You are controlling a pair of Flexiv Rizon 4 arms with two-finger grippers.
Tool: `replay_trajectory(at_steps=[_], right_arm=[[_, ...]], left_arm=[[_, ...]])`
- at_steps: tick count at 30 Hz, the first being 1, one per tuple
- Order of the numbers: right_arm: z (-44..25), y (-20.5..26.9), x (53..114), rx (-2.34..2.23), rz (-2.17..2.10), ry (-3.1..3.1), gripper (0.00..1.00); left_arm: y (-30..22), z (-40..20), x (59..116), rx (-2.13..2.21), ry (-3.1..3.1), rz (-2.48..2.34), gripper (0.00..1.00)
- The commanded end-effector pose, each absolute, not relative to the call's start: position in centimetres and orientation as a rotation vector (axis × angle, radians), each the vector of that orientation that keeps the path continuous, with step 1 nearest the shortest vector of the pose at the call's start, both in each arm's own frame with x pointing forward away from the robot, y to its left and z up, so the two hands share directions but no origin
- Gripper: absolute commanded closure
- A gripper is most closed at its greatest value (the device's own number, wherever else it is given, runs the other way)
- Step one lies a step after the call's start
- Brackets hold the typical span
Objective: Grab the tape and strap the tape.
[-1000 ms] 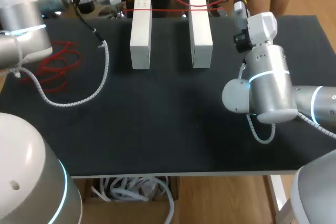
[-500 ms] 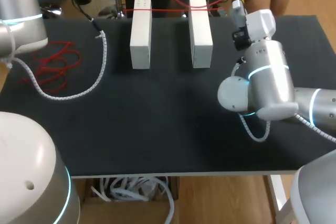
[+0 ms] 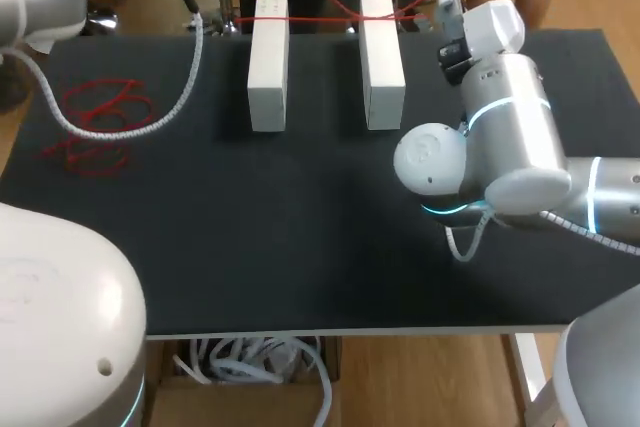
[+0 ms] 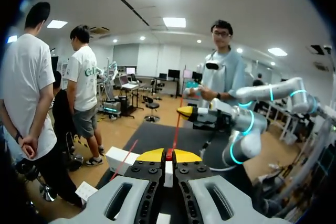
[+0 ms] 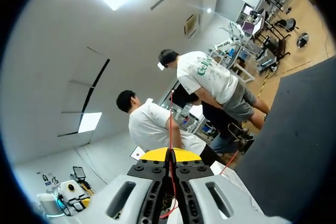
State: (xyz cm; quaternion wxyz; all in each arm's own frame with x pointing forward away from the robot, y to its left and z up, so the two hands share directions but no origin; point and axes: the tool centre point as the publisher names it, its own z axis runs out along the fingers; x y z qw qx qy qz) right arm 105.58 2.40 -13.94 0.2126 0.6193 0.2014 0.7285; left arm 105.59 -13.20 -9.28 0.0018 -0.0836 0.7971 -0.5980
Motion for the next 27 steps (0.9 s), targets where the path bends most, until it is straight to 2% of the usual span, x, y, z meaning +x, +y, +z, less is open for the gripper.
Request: replay_trajectory(at_steps=[1, 14, 22, 27], right_arm=[[-13.7, 2.7, 105.6, 1.769, 1.965, 0.54, 1.0], [-13.7, 2.7, 105.6, 1.769, 1.965, 0.54, 1.0], [-13.7, 2.7, 105.6, 1.769, 1.965, 0.54, 1.0], [-13.7, 2.7, 105.6, 1.769, 1.965, 0.54, 1.0]], left_arm=[[-13.5, -8.7, 105.7, -0.267, 2.622, -1.724, 1.0], [-13.5, -8.7, 105.7, -0.267, 2.622, -1.724, 1.0], [-16.0, -5.7, 107.2, 0.057, 3.138, -1.086, 1.0], [-16.0, -5.7, 107.2, 0.057, 3.138, -1.086, 1.0]])
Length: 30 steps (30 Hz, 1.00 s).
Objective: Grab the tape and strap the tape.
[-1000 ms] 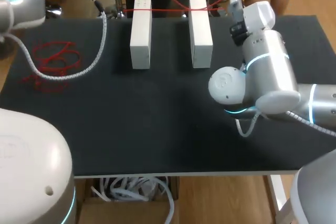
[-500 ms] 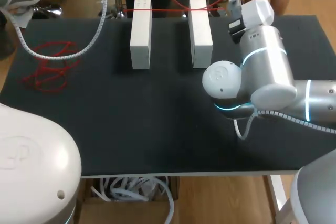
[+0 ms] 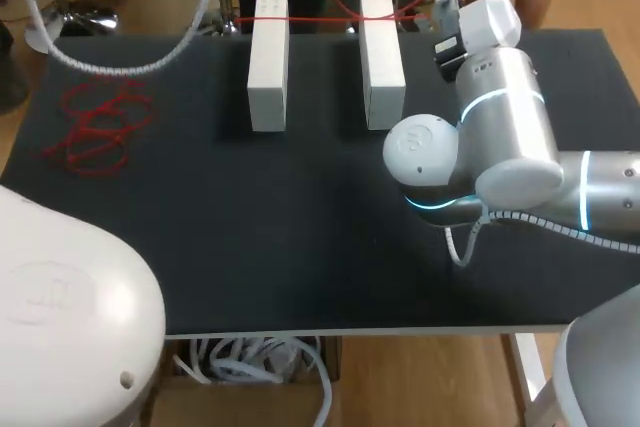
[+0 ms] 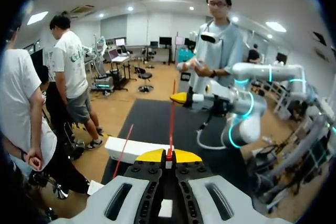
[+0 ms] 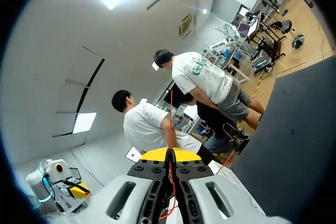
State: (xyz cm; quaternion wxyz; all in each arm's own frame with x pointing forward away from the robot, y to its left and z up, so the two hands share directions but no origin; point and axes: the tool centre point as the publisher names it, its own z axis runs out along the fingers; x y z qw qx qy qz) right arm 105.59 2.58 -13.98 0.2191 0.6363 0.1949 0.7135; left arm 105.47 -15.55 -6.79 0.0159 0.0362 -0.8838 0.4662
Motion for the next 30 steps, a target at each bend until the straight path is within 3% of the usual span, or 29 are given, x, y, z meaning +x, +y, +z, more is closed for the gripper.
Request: replay_trajectory(at_steps=[1, 30], right_arm=[[-13.7, 2.7, 105.6, 1.769, 1.965, 0.54, 1.0], [-13.7, 2.7, 105.6, 1.769, 1.965, 0.54, 1.0]], left_arm=[[-16.0, -5.7, 107.2, -0.051, -2.799, 0.969, 1.0], [-17.6, -5.5, 105.5, -0.049, -2.966, 0.935, 1.0]])
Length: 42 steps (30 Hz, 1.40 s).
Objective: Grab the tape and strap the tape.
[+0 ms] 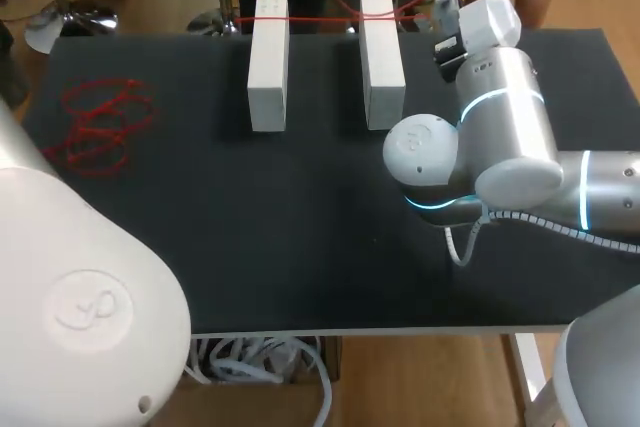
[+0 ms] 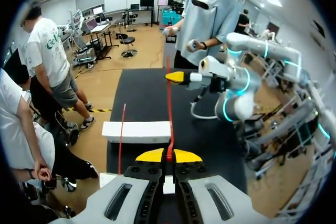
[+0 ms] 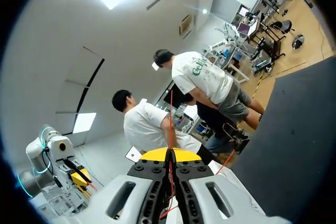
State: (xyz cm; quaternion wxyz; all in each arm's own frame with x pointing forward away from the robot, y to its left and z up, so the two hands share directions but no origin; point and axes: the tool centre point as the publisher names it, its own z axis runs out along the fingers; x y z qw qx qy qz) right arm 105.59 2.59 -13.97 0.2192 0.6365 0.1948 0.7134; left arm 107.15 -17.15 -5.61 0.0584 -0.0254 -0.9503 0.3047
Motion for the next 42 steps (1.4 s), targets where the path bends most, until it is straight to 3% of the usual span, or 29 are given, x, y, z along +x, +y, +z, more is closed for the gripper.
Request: replay_trajectory(at_steps=[1, 42], right_arm=[[-13.7, 2.7, 105.6, 1.769, 1.965, 0.54, 1.0], [-13.7, 2.7, 105.6, 1.769, 1.965, 0.54, 1.0]], left_arm=[[-17.8, -5.5, 105.3, -0.047, -2.966, 0.934, 1.0], [-18.2, -6.2, 103.9, -0.044, -2.981, 0.961, 1.0]])
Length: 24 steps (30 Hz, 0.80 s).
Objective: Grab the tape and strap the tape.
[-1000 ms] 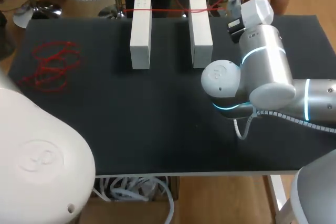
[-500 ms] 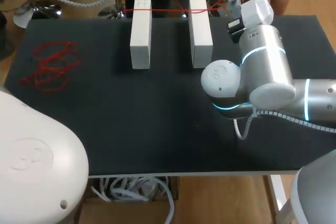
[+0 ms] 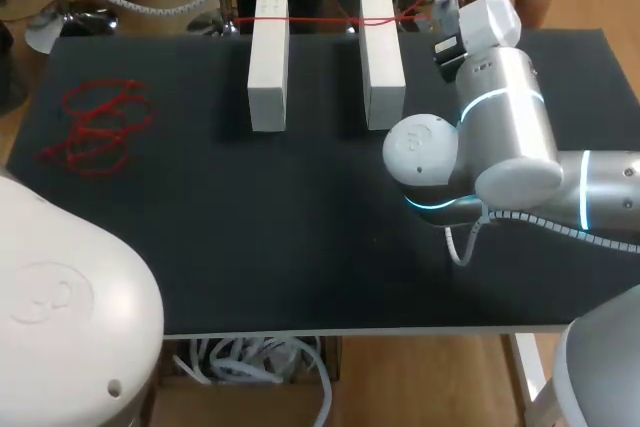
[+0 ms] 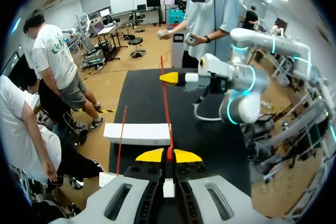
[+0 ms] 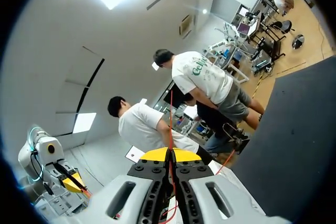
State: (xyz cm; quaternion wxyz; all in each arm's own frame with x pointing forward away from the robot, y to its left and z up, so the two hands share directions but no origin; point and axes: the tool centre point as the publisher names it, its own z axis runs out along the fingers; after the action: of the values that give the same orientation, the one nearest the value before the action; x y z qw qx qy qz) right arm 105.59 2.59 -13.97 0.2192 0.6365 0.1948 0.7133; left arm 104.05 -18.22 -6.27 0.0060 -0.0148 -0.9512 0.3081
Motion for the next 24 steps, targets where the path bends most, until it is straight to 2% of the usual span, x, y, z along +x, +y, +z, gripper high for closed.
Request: replay_trajectory(at_steps=[1, 6, 12, 24], right_arm=[[-13.7, 2.7, 105.6, 1.769, 1.965, 0.54, 1.0], [-11.7, 2.7, 104.6, 1.656, 1.865, 0.666, 1.0], [-11.0, 3.3, 105.8, 1.581, 1.498, 0.831, 1.0], [-7.4, 4.4, 106.4, 1.443, 1.202, 0.97, 1.0]], left_arm=[[-18.2, -6.2, 103.9, -0.044, -2.981, 0.961, 1.0], [-18.2, -6.2, 103.9, -0.044, -2.981, 0.961, 1.0], [-18.2, -6.2, 103.9, -0.044, -2.981, 0.961, 1.0], [-18.2, -6.2, 103.9, -0.044, -2.981, 0.961, 1.0]])
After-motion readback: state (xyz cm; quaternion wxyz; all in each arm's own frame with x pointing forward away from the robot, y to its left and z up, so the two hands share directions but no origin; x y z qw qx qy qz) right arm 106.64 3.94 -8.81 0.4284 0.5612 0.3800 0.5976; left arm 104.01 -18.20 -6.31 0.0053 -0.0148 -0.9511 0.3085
